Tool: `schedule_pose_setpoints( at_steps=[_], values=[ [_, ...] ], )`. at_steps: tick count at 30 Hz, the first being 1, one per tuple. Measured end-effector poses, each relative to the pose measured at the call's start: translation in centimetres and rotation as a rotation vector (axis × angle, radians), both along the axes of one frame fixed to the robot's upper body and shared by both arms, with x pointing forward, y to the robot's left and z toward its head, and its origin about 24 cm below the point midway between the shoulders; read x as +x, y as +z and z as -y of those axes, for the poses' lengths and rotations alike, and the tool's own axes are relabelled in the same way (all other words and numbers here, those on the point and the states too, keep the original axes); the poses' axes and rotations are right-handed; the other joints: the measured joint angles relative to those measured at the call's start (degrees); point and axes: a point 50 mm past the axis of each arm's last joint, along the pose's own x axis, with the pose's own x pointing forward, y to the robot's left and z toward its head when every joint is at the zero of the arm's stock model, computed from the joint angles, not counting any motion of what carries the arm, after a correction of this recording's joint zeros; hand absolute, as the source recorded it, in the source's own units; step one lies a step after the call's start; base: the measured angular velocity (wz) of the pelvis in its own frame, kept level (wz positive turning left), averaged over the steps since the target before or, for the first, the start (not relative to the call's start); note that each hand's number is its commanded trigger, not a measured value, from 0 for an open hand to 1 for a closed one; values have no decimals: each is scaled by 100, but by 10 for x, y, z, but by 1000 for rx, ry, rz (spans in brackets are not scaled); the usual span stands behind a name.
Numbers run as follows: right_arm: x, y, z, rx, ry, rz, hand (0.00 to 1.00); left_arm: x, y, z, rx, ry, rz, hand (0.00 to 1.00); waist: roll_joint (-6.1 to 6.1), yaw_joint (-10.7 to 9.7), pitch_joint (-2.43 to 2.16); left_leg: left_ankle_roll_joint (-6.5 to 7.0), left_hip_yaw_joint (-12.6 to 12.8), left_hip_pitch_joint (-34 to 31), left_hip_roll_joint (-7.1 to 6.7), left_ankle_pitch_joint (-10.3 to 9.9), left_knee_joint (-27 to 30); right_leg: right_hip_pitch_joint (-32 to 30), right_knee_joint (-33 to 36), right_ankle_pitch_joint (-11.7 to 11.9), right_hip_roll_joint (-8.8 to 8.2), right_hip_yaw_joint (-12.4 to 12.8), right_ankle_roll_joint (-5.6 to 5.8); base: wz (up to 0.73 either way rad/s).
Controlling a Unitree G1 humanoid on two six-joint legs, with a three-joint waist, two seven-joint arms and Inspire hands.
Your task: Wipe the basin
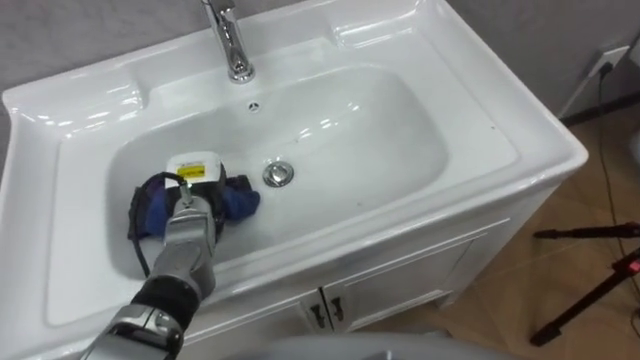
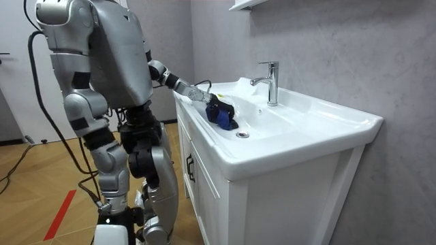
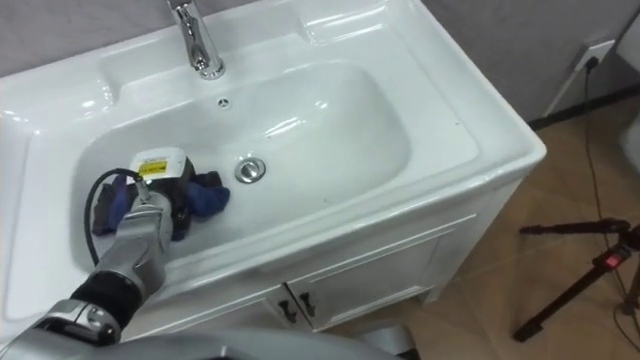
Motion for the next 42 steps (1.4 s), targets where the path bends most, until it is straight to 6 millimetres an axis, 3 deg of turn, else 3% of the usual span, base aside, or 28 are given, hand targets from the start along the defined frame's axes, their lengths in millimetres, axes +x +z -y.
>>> schedule_pose_setpoints(
  at_steps=[10, 20, 29, 36, 42],
  values=[
    [8, 0, -1, -26, 19, 69, 0, -10, -7, -2, -265, 234, 190, 100, 10, 182, -5, 0, -54, -48, 0, 0, 1, 11, -58, -6, -1, -37, 2, 2],
    [20, 0, -3, -5, -73, 212, 0, 1, 4, -7, -490, 412, 339, 100, 62, 288, -36, 0, -194, -242, 8, 0, 49, -125, -75, 20, 3, -92, -22, 2],
    [28, -2, -11, 64, -92, 295, 0, 22, 32, -8, -537, 389, 527, 100, 22, 322, -6, -16, -589, -545, 12, 9, 127, -229, -77, 36, -17, -444, -43, 18],
    [29, -2, -12, 69, -68, 303, 0, 29, 48, -14, -521, 372, 644, 100, 117, 324, 57, -17, -610, -647, 16, 9, 191, -245, -78, 38, -17, -454, -47, 2],
    [27, -4, -15, 85, -42, 286, 0, 29, 53, -20, -512, 381, 699, 100, 133, 327, 52, -17, -609, -629, 15, 10, 187, -232, -86, 38, -18, -451, -47, 0]
  ],
)
